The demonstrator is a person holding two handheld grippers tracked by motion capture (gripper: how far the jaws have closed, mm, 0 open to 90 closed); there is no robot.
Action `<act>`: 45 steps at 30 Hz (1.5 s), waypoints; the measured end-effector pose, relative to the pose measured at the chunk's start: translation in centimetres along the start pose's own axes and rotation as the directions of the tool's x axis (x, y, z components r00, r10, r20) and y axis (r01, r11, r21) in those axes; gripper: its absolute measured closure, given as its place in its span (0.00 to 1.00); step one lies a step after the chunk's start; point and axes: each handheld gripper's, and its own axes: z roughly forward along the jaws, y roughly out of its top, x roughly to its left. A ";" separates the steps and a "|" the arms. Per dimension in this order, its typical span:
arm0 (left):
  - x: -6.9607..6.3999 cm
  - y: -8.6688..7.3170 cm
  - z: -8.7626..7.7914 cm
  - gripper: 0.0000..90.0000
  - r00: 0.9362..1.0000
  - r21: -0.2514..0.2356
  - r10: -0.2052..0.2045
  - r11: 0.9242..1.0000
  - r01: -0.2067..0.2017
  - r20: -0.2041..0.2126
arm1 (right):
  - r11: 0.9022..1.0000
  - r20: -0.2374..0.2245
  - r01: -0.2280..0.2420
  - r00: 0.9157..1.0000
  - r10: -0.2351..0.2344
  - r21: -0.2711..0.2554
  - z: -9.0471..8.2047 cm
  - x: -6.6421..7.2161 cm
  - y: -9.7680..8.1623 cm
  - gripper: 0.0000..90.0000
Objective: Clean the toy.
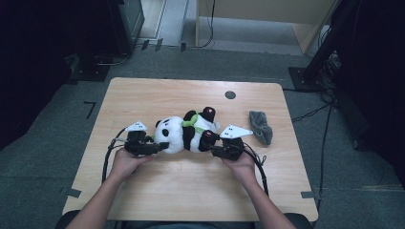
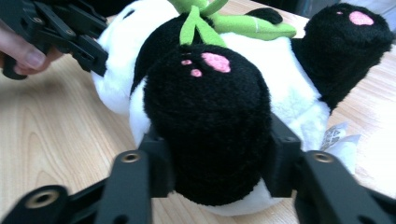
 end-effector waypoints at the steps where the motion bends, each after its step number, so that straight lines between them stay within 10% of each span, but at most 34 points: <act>1: 0.0 0.0 0.0 0.47 1.000 -0.003 -0.001 1.000 0.001 -0.004 | 1.000 0.009 0.003 1.000 -0.003 0.006 0.0 0.2 0.2 0.65; 10: 0.4 1.1 -1.3 0.30 0.997 -0.070 -0.038 0.997 0.043 0.064 | 0.997 0.010 -0.072 0.997 0.072 0.008 -1.6 0.5 3.7 0.76; 19: -0.7 1.9 -3.2 0.22 0.996 -0.182 0.046 0.983 -0.031 0.079 | 0.991 0.007 -0.130 0.991 0.130 -0.023 -3.4 -0.4 5.6 0.78; 30: -0.7 0.3 -3.0 0.34 0.988 -0.147 0.154 0.978 -0.150 0.013 | 0.980 0.072 -0.195 0.978 0.198 -0.040 -5.1 -2.2 5.8 0.79; 37: -0.3 0.2 -1.7 0.32 0.989 -0.147 0.145 0.979 -0.141 0.017 | 0.969 0.011 -0.230 0.973 0.232 -0.088 -5.3 -2.2 7.0 0.79; 42: -0.4 0.3 -1.7 0.33 0.979 -0.186 0.204 0.962 -0.198 0.011 | 0.966 -0.057 -0.244 0.969 0.239 -0.088 -4.6 -1.6 7.6 0.79; 45: -0.3 0.4 -1.5 0.29 0.984 -0.179 0.175 0.969 -0.170 0.013 | 0.962 -0.084 -0.260 0.964 0.253 -0.083 -4.1 -1.4 7.4 0.79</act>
